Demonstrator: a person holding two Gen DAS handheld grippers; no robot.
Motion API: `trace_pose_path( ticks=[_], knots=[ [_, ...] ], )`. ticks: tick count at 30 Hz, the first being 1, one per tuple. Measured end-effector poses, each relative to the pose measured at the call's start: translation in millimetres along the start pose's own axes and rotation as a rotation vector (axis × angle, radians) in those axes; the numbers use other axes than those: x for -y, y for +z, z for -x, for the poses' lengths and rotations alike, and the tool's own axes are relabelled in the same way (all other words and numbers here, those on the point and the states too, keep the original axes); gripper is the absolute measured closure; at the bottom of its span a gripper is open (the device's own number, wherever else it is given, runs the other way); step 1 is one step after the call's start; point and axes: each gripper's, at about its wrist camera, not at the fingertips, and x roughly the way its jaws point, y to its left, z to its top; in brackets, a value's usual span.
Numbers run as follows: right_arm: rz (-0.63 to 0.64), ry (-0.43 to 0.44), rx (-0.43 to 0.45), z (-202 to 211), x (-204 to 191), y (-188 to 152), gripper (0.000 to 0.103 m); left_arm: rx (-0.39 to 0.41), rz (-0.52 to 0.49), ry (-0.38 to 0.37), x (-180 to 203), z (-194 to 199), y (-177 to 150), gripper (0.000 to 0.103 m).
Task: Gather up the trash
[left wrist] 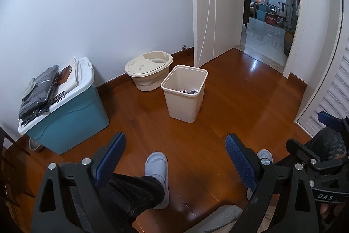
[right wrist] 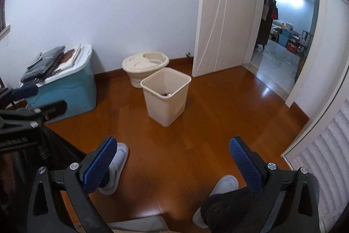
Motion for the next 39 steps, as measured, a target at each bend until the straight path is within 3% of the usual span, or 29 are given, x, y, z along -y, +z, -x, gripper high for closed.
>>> trace_pose_path(
  ticks=[12,39],
  knots=[
    [-0.016,-0.001,-0.017,-16.1,-2.4,18.7,0.000,-0.036,0.029,-0.009,-0.5,-8.3,-1.0,0.010],
    [0.005,0.002,-0.056,-27.7,-3.0,18.5,0.000,-0.047,0.038,-0.024,-0.2,-9.9,-0.4,0.010]
  ],
)
